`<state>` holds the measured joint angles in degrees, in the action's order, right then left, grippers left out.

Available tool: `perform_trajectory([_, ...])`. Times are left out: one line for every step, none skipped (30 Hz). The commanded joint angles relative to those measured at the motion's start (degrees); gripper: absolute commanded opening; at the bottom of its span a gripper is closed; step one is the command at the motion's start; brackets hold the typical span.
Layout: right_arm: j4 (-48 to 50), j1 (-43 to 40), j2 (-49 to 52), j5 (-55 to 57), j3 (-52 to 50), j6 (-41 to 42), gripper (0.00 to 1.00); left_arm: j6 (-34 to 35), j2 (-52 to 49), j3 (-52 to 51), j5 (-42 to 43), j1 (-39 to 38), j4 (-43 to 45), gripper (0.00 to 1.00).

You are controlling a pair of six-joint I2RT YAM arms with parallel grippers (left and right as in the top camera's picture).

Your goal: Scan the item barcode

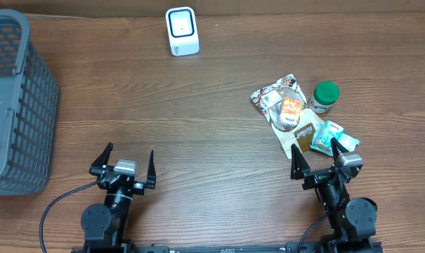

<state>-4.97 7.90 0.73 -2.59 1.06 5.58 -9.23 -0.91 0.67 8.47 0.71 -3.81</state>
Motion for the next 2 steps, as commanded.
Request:
perform_trajectory([0.3,-0.2,-0.6,-0.1,-0.6,0.1,1.0,-0.6,0.7,-0.4,-0.6,-0.3,0.0,1.0])
perform_trajectory([0.3,-0.2,-0.6,-0.1,-0.6,0.1,1.0,-0.6,0.7,-0.4,-0.6,-0.3,0.0,1.0])
